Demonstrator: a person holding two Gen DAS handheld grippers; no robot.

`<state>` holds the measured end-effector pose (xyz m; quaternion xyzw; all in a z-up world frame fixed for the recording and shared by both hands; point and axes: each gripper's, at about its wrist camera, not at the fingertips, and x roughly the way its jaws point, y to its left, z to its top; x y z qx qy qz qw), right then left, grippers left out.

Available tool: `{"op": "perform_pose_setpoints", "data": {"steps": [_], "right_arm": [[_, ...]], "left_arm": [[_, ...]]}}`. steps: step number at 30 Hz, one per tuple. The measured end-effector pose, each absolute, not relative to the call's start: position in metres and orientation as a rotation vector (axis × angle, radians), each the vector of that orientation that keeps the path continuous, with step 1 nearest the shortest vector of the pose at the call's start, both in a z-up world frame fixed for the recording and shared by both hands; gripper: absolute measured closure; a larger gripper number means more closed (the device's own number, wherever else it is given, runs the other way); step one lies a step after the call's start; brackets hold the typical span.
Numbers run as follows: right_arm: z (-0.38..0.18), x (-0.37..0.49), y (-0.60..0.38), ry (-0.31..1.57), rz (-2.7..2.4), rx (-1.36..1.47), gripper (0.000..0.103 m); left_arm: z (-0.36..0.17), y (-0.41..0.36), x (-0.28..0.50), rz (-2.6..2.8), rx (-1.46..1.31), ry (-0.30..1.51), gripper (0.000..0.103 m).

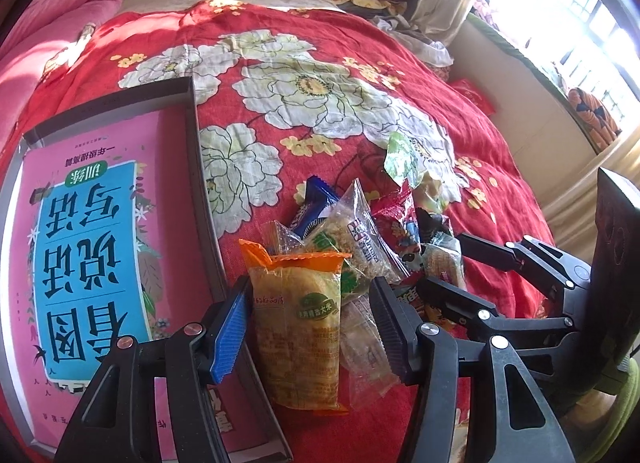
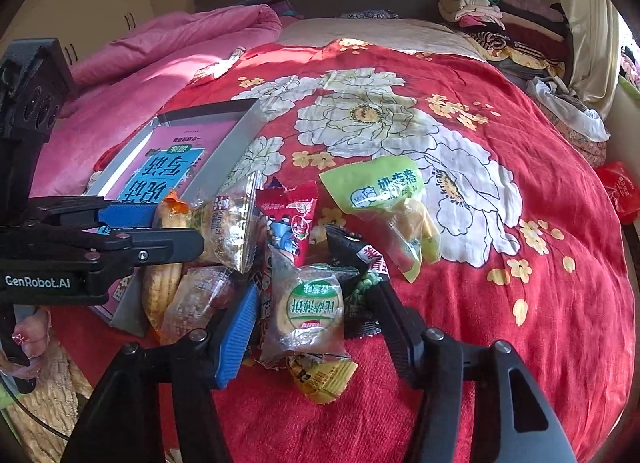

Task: Organize snacks
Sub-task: 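Grasp the orange-topped yellow snack bag with the left tool while the right grasps the round green-label biscuit packet, then carry the yellow bag with the left tool while the right carries the biscuit packet toward the tray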

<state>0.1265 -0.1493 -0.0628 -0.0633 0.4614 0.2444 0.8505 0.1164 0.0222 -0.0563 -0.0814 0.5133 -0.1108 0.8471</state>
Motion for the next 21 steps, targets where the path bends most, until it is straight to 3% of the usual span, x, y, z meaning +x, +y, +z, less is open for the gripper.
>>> {"op": "perform_pose_setpoints", "data": {"steps": [10,21], "right_arm": [[-0.064,0.129,-0.156,0.960,0.510,-0.125,0.053],[-0.054,0.128,-0.182,0.944,0.514,0.026,0.058]], "left_arm": [[-0.056,0.023,0.110,-0.262,-0.219,1.059,0.066],[-0.043,0.035,0.102,-0.252,-0.247,1.007,0.066]]}}
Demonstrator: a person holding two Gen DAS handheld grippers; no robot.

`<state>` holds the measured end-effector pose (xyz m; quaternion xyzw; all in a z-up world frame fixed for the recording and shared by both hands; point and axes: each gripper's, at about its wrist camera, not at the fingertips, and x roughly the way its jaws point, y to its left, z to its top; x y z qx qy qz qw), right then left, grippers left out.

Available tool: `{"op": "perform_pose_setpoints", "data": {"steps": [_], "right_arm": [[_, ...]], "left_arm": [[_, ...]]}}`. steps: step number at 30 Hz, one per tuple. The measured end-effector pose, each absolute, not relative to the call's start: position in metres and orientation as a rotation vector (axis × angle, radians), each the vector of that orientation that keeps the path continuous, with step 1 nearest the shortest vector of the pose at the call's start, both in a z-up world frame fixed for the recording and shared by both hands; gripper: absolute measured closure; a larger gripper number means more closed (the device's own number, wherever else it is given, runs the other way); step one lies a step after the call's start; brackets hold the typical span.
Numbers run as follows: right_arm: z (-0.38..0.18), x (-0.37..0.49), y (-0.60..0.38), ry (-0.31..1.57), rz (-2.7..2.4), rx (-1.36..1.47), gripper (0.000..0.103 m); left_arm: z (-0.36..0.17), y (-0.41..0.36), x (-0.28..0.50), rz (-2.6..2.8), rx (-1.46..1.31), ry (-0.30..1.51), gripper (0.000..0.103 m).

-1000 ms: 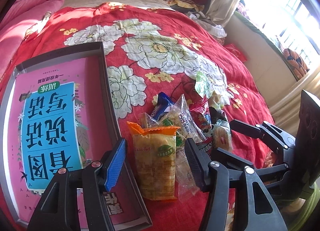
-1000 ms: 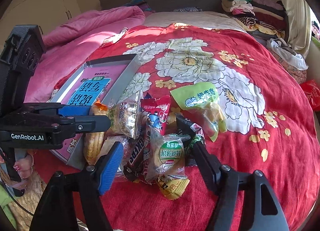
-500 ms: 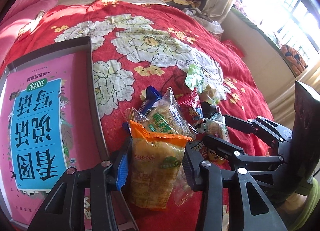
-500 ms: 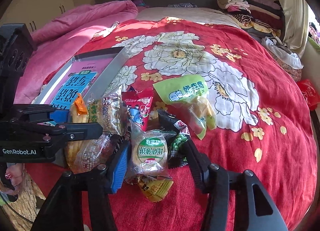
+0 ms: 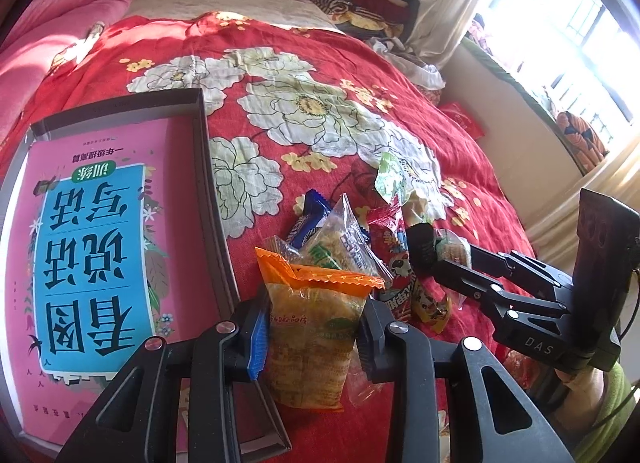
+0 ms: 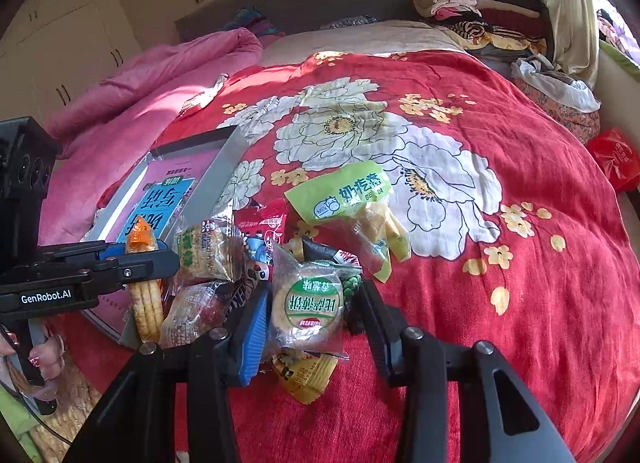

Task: Organize snacks
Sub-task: 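Carry the yellow bag with the left tool while the right carries the biscuit packet toward the tray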

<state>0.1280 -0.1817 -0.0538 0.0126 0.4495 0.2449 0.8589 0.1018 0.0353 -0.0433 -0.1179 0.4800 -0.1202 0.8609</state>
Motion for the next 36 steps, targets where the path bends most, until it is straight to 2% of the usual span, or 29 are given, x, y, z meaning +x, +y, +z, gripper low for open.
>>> {"op": "perform_pose_setpoints", "data": {"steps": [5,6,7,22,36], "right_arm": [[-0.046,0.124,-0.186,0.911,0.525,0.061,0.059],[-0.045,0.124,-0.186,0.908,0.529,0.062,0.067],[-0.045,0.123,-0.185,0.906,0.524,0.046,0.068],[-0.062,0.124,-0.160,0.947,0.514,-0.105,0.068],[-0.033,0.111,-0.173,0.848,0.576,0.027,0.069]], "left_arm": [[-0.041,0.036,0.100,-0.260,-0.252,1.002,0.066],[-0.041,0.035,0.099,-0.264,-0.252,1.001,0.066],[-0.042,0.035,0.098,-0.261,-0.249,1.001,0.066],[-0.037,0.047,0.089,-0.247,-0.278,0.980,0.067],[-0.019,0.053,0.081,-0.246,-0.289,0.928,0.067]]}}
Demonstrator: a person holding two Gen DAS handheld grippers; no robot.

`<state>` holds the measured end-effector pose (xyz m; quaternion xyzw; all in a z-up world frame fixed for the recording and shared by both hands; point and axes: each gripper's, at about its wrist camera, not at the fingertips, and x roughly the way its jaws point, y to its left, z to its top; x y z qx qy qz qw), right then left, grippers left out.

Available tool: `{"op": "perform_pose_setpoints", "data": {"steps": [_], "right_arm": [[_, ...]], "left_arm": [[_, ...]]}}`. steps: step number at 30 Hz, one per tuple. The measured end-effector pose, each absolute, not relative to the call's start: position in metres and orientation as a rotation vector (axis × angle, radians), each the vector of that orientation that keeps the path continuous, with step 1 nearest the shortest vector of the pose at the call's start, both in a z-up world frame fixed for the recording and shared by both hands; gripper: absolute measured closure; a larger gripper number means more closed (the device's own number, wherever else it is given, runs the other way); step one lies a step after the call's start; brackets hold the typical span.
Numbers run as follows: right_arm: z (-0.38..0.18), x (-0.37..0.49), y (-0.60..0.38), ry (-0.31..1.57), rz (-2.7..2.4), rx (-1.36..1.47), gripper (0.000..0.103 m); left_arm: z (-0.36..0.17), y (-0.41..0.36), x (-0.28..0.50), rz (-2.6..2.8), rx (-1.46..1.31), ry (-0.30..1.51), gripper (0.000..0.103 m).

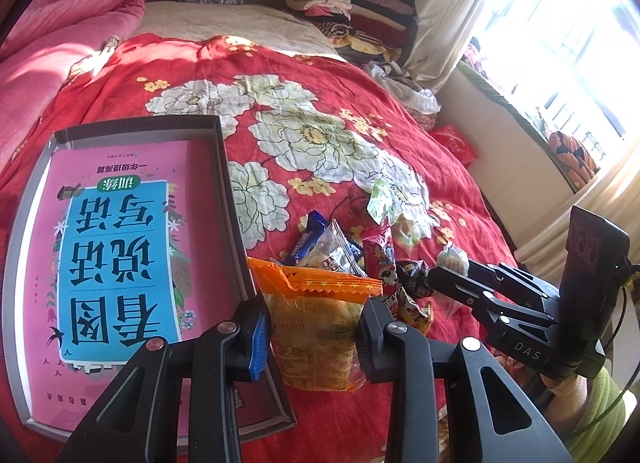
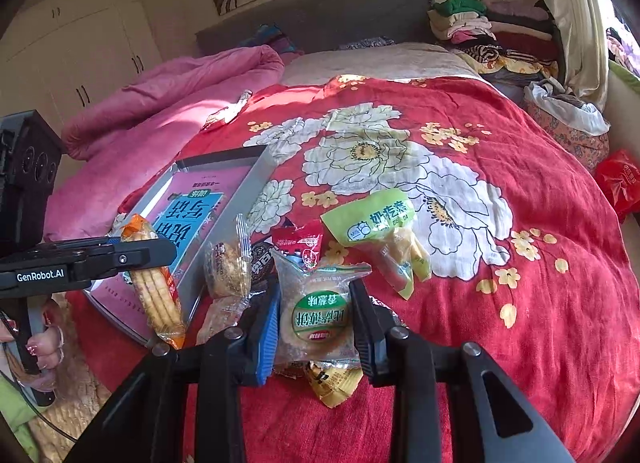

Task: Organize snacks
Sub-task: 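Carry the yellow bag with the left tool while the right carries the biscuit packet toward the tray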

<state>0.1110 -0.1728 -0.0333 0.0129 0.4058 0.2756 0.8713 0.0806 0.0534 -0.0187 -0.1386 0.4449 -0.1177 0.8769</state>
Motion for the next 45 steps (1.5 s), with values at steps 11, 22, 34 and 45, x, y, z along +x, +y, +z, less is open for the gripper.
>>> {"op": "perform_pose_setpoints", "data": {"steps": [11,22,34,45], "right_arm": [[-0.009,0.092,-0.163,0.772,0.605,0.021,0.069],[0.006,0.079,-0.139,0.766,0.639,0.029,0.069],[0.021,0.067,-0.093,0.754,0.703,-0.026,0.069],[0.028,0.064,-0.045,0.766,0.784,-0.034,0.069]], "left_arm": [[-0.009,0.059,0.072,-0.243,-0.298,0.914,0.067],[0.007,0.073,0.061,-0.256,-0.333,0.880,0.067],[0.021,0.109,0.045,-0.221,-0.378,0.847,0.067],[0.022,0.158,0.029,-0.136,-0.433,0.830,0.067]]}}
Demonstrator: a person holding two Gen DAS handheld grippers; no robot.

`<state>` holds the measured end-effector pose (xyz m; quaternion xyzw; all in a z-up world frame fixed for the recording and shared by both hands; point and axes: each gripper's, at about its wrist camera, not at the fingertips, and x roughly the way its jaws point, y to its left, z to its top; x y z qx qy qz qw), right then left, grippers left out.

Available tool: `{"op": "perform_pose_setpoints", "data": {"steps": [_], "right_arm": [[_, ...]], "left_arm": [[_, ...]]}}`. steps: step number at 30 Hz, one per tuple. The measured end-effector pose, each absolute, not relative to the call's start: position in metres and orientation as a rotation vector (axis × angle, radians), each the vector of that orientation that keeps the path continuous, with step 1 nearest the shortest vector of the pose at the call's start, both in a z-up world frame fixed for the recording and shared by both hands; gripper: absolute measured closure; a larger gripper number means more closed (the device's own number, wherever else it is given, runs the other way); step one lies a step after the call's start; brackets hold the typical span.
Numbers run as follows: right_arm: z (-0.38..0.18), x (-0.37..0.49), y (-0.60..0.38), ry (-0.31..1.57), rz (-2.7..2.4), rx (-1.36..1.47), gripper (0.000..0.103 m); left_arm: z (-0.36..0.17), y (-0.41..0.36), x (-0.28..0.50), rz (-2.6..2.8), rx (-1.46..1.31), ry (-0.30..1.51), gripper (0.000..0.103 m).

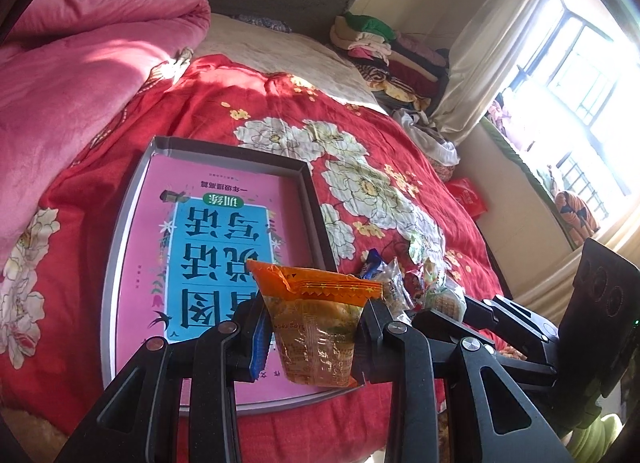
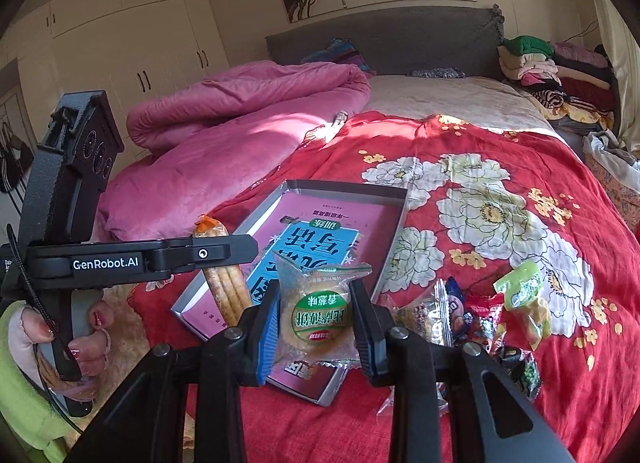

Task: Organize snacks
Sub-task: 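Carry the yellow bag with the left tool while the right carries the biscuit packet toward the tray, then lower the yellow bag onto the book with the left tool while the right lowers the biscuit packet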

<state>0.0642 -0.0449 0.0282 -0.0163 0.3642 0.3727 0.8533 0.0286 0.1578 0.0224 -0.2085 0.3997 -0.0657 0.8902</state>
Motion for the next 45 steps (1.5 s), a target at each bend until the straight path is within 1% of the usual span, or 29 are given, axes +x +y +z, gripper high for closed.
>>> {"op": "perform_pose_setpoints", "data": {"steps": [17,36,45], "right_arm": [[0.040,0.068,0.004,0.751,0.839,-0.050,0.069],[0.018,0.067,0.035,0.804,0.855,-0.107,0.069],[-0.006,0.069,0.041,0.868,0.842,-0.147,0.069]], "left_arm": [[0.012,0.195,0.022,-0.035,-0.437,0.863,0.067],[-0.009,0.200,0.030,-0.031,-0.424,0.931,0.067],[-0.021,0.201,0.035,-0.025,-0.413,0.972,0.067]]}}
